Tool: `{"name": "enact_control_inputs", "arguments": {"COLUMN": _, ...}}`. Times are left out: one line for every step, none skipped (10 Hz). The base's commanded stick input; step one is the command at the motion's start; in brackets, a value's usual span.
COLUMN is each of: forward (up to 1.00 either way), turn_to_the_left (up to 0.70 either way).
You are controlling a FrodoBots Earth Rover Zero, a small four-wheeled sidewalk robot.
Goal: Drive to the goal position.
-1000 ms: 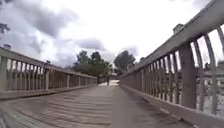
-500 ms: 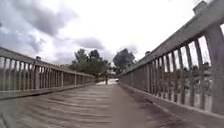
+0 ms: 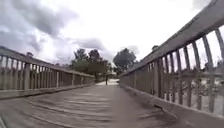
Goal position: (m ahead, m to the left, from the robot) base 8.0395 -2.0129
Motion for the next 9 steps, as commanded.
{"name": "enact_control_inputs", "arguments": {"forward": 0.85, "turn_to_the_left": 0.0}}
{"name": "enact_control_inputs", "arguments": {"forward": 0.85, "turn_to_the_left": 0.0}}
{"name": "enact_control_inputs", "arguments": {"forward": 0.85, "turn_to_the_left": 0.0}}
{"name": "enact_control_inputs", "arguments": {"forward": 0.85, "turn_to_the_left": 0.0}}
{"name": "enact_control_inputs", "arguments": {"forward": 0.85, "turn_to_the_left": 0.0}}
{"name": "enact_control_inputs", "arguments": {"forward": 0.85, "turn_to_the_left": 0.0}}
{"name": "enact_control_inputs", "arguments": {"forward": 0.85, "turn_to_the_left": 0.0}}
{"name": "enact_control_inputs", "arguments": {"forward": 0.85, "turn_to_the_left": 0.0}}
{"name": "enact_control_inputs", "arguments": {"forward": 0.85, "turn_to_the_left": 0.0}}
